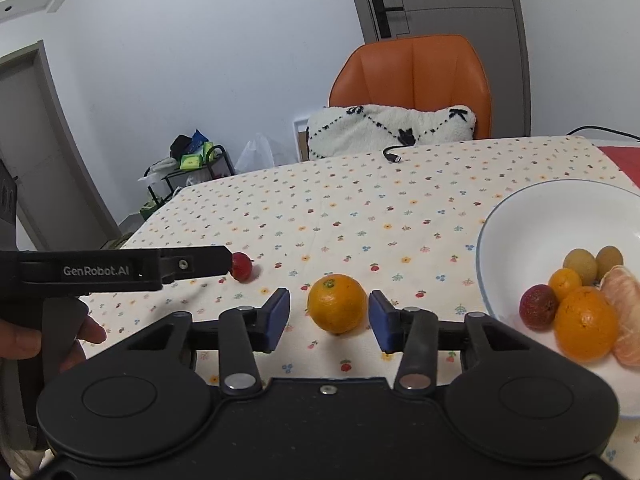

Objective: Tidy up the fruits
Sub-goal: 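Move the left gripper to the red pomegranate while the right gripper approaches the orange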

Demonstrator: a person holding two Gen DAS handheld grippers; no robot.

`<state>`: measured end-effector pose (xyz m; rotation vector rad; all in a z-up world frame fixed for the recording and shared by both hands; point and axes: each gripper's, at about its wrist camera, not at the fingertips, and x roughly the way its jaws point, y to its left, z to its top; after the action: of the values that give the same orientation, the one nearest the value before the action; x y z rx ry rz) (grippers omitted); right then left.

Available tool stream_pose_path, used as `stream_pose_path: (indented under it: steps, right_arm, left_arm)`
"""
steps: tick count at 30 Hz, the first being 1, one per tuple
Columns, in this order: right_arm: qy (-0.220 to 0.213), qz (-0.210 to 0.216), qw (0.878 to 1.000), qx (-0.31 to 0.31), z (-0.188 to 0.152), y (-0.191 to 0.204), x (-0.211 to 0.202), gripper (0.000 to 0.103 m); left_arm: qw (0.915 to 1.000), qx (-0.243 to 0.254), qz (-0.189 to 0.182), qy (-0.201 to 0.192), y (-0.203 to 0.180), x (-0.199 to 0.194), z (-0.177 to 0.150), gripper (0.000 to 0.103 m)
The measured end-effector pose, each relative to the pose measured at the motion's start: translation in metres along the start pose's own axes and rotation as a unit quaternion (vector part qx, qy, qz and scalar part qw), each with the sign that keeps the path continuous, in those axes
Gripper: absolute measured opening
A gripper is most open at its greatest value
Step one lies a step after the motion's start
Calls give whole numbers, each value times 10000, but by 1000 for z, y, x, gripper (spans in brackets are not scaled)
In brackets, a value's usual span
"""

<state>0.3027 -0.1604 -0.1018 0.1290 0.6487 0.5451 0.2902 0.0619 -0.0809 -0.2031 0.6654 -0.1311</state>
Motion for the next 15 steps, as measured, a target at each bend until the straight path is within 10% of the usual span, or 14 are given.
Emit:
stream_pose_path:
  steps: [15]
  right_arm:
    - [54,-120,9995,-278,-1,2,14,33]
  left_arm:
    - [9996,83,243,95,0,29,-1,58]
